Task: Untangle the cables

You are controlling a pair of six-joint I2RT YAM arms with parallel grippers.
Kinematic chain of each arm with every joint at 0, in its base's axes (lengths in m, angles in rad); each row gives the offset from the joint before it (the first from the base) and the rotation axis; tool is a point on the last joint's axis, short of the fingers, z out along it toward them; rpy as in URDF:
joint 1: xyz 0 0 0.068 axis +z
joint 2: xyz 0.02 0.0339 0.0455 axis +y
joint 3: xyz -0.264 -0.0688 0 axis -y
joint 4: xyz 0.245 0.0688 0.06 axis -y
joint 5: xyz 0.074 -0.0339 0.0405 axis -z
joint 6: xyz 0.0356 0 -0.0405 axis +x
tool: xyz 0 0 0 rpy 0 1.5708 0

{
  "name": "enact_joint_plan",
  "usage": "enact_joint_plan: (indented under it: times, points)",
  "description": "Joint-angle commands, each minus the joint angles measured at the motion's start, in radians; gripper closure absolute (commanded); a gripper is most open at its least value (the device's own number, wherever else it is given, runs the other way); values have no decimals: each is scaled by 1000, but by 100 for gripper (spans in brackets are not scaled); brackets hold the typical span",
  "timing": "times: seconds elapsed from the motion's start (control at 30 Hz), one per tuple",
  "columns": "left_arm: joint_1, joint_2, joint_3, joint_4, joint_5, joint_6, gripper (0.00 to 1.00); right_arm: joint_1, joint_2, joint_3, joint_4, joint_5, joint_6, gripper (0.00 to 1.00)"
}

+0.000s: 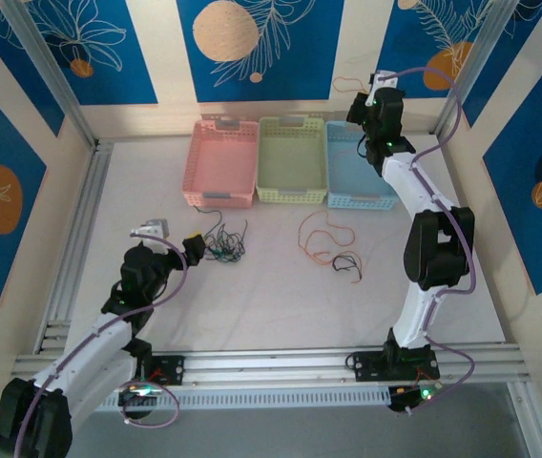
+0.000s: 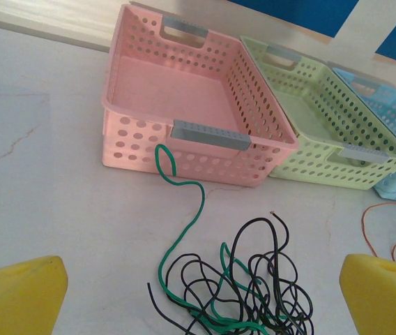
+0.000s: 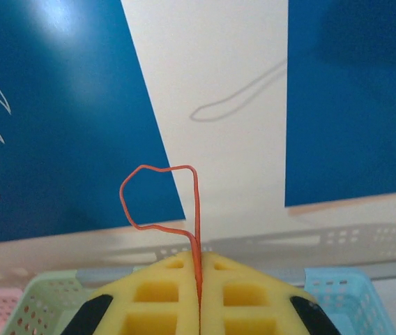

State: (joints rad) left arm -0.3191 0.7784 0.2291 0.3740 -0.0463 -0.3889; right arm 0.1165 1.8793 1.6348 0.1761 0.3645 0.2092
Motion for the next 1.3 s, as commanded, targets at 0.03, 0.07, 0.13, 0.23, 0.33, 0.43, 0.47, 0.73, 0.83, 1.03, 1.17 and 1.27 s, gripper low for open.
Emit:
enact_joint_plan:
  times: [0.03, 0.07, 0.13, 0.23, 0.33, 0.43, 0.47, 0.73, 0.83, 1.03, 1.17, 1.27]
  points:
    - [1, -2, 15, 17, 10, 13, 0, -1, -14, 39, 20, 64, -45, 100]
    - [2, -1, 15, 17, 11, 14, 0, -5, -4, 41, 18, 63, -44, 100]
    - [1, -3, 16, 17, 13, 15, 0, -13, 11, 38, 15, 65, -39, 100]
    - [2, -2, 16, 16, 13, 15, 0, -24, 25, 22, 15, 62, -26, 100]
    - [2, 1, 17, 15, 12, 15, 0, -32, 39, 29, -5, 39, -22, 100]
    - [2, 1, 16, 15, 13, 15, 0, -31, 16, 27, 0, 8, -12, 100]
    - [1, 2, 17, 16, 13, 15, 0, -26, 1, 27, 9, -3, -6, 100]
    - [1, 5, 19, 15, 12, 15, 0, 7, -139, 107, 23, -22, -13, 100]
    - [1, 8, 20, 15, 13, 15, 0, 6, -169, 132, 25, 5, -25, 100]
    - [2, 8, 20, 15, 14, 15, 0, -19, -162, 126, 11, 34, -11, 100]
    - [1, 11, 22, 17, 15, 15, 0, -28, -123, 96, -9, 25, 8, 100]
    - [1, 11, 21, 16, 16, 15, 0, -17, -80, 60, 17, 69, -23, 100]
